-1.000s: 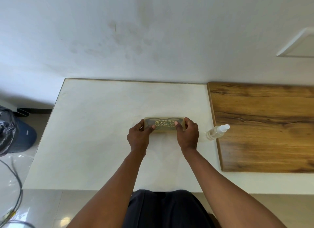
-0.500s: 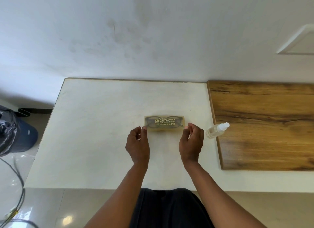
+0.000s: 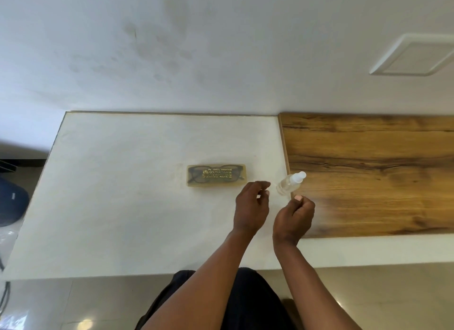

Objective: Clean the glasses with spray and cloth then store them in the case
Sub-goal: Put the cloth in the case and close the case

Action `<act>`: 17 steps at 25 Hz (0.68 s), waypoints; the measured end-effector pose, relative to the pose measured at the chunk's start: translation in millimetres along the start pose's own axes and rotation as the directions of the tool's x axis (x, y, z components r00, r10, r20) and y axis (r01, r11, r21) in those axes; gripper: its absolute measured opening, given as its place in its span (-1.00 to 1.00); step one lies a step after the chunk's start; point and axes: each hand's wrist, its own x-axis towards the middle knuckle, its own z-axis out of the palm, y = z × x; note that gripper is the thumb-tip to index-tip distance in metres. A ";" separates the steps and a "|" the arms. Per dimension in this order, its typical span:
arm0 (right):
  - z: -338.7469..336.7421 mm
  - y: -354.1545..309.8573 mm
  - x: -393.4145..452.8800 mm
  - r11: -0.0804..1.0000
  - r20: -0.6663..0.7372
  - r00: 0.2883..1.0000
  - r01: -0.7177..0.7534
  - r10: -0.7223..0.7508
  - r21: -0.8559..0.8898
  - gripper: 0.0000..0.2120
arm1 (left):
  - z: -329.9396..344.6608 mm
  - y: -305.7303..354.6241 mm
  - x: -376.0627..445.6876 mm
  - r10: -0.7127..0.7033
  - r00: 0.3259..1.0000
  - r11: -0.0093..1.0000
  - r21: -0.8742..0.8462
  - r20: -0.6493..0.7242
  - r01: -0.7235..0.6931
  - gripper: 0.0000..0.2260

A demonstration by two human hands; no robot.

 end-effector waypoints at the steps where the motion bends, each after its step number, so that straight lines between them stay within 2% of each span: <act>1: -1.3 -0.3 6.9 1.000 0.002 1.000 -0.005 0.005 0.017 -0.80 | 5.0 5.2 3.6 0.015 0.999 1.000 0.001 0.028 -0.015 -0.78; 4: -4.0 2.0 20.8 0.995 0.125 0.992 0.000 -0.012 0.097 -0.71 | 16.1 17.3 14.4 0.052 0.992 0.999 0.003 0.118 -0.053 -0.68; 6: -5.9 3.4 22.7 0.989 0.238 0.970 0.017 -0.051 0.144 -0.60 | 19.9 21.2 19.4 0.047 0.987 0.999 -0.002 0.156 -0.048 -0.65; 8: -6.3 4.5 23.5 0.986 0.285 0.954 0.050 -0.095 0.161 -0.59 | 22.0 22.5 22.0 0.030 0.986 1.000 -0.006 0.166 -0.029 -0.66; 11: -4.8 2.1 25.1 0.987 0.289 0.950 0.082 -0.120 0.140 -0.68 | 21.2 23.1 23.5 0.020 0.990 1.000 -0.014 0.141 -0.018 -0.68; 17: 12.4 -8.9 22.8 0.980 0.365 0.919 0.087 -0.149 0.181 -0.67 | 3.5 20.0 30.4 -0.022 0.999 0.997 -0.070 0.044 0.025 -0.67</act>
